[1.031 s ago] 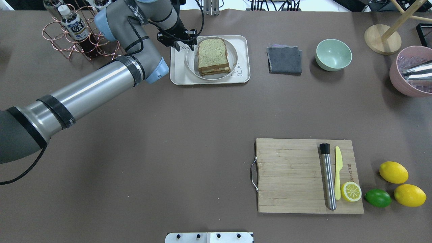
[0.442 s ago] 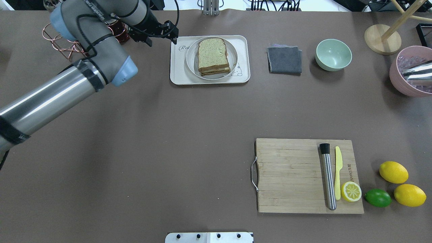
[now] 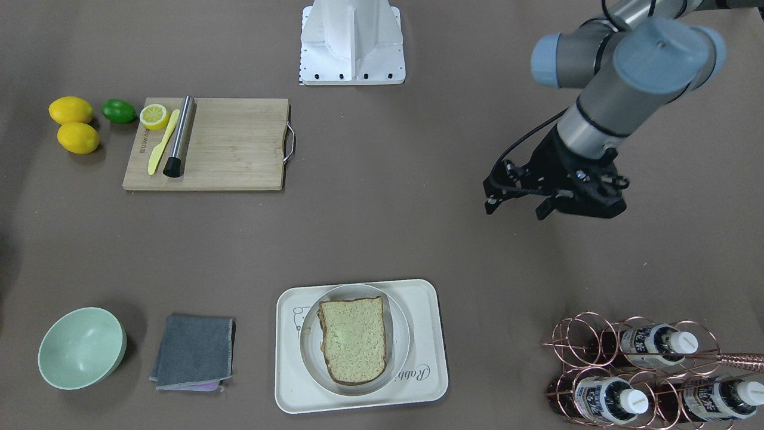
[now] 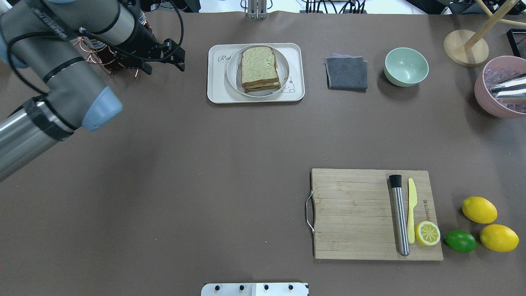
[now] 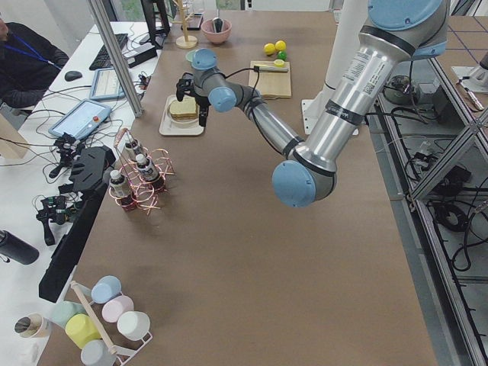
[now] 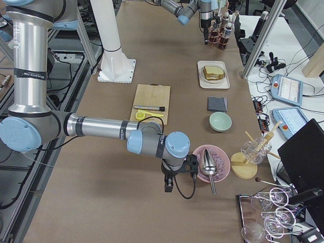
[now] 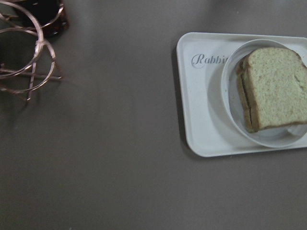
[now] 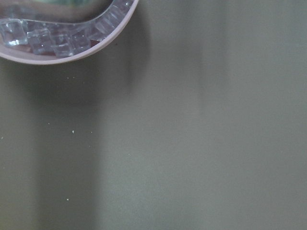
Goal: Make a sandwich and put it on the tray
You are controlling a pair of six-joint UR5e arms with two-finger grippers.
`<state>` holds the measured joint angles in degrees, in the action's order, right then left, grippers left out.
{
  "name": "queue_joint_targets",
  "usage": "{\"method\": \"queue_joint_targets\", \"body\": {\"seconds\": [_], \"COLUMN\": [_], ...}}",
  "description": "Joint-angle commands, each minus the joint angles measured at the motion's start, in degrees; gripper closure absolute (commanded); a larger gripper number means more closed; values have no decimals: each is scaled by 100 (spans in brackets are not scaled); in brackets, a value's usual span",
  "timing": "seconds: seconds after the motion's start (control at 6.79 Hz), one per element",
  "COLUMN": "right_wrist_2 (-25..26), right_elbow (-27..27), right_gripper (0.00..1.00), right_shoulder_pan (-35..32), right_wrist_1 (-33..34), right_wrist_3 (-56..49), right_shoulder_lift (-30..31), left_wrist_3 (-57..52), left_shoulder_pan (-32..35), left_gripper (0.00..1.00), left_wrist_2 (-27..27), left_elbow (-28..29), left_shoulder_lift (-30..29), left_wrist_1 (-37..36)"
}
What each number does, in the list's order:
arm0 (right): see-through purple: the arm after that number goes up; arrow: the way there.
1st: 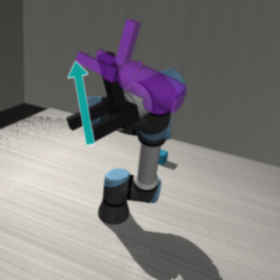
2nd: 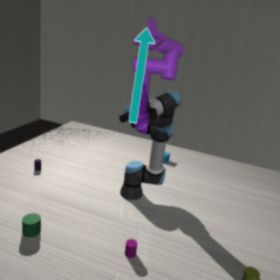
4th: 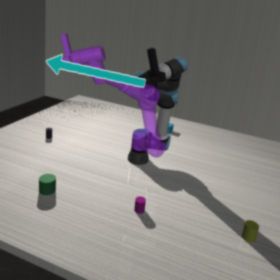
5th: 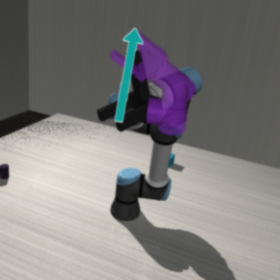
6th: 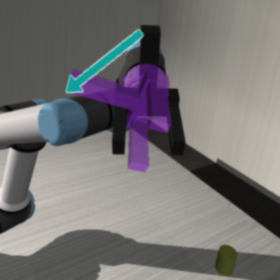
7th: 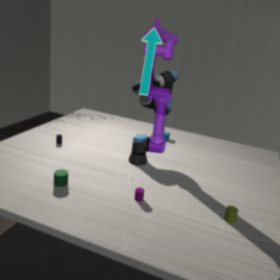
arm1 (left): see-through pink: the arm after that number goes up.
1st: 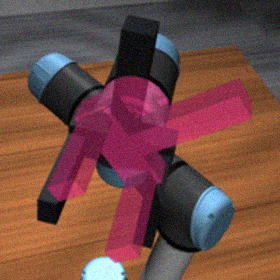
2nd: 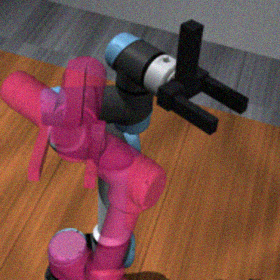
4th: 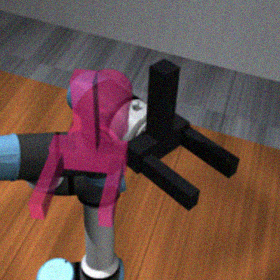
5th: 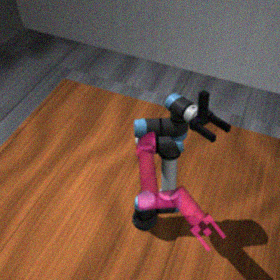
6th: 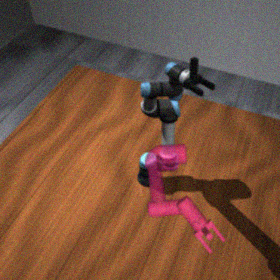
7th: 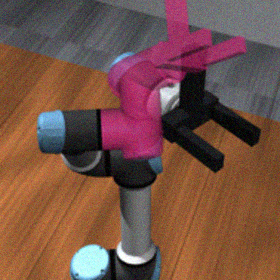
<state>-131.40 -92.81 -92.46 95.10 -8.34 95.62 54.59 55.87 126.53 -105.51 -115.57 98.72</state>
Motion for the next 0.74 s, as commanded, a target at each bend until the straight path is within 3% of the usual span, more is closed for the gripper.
{"method": "queue_joint_targets", "body": {"seconds": [0.0, 0.29, 0.59], "right_wrist_2": [0, 0, 0], "right_elbow": [0, 70, 114], "right_gripper": [0, 0, 0], "right_shoulder_pan": [0, 0, 0], "right_wrist_1": [8, 0, 0], "right_wrist_3": [-1, -9, -18], "right_shoulder_lift": [1, 10, 10], "left_wrist_3": [-1327, -4021, -6160], "left_shoulder_pan": [641, 1895, 2925], "left_gripper": [2, 2, 2], "left_wrist_2": [212, 653, 653], "left_elbow": [-821, -290, 528], "left_shoulder_lift": [1276, 2193, 2214], "left_wrist_1": [-257, -257, -370]}}
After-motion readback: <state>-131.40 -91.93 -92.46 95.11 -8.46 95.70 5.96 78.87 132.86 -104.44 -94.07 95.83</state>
